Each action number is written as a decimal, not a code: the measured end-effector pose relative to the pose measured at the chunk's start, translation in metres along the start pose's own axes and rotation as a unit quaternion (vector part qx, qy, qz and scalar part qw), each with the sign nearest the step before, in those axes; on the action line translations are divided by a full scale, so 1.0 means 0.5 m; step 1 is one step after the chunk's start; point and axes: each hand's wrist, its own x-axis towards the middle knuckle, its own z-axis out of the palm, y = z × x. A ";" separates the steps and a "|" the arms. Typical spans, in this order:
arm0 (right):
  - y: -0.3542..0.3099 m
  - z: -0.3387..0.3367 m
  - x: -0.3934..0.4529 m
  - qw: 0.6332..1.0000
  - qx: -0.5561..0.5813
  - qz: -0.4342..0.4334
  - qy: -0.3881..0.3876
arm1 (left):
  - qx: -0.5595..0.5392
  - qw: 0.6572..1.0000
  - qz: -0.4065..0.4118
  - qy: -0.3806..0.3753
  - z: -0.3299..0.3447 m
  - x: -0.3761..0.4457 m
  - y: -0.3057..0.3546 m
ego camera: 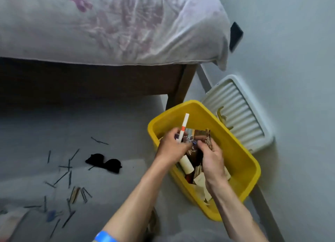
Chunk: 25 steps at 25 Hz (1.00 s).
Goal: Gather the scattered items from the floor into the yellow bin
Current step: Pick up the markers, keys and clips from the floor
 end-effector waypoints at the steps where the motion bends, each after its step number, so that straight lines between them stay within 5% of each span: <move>1: 0.002 -0.022 0.004 1.000 -0.006 0.007 -0.010 | -0.016 0.999 -0.008 -0.035 0.016 0.001 0.002; 7: 0.005 -0.025 -0.002 0.998 0.044 0.012 -0.043 | -0.161 0.987 -0.008 -0.003 -0.001 -0.017 -0.017; 15: 0.063 0.209 -0.063 0.968 -0.036 0.055 -0.243 | -0.185 0.958 -0.020 0.219 -0.193 -0.091 -0.136; 19: 0.147 0.359 -0.113 0.918 -0.144 0.079 -0.360 | -0.117 0.942 -0.099 0.299 -0.343 -0.139 -0.287; 25: 0.304 0.505 -0.139 0.827 -0.299 0.086 -0.468 | -0.028 0.855 -0.267 0.443 -0.484 -0.245 -0.501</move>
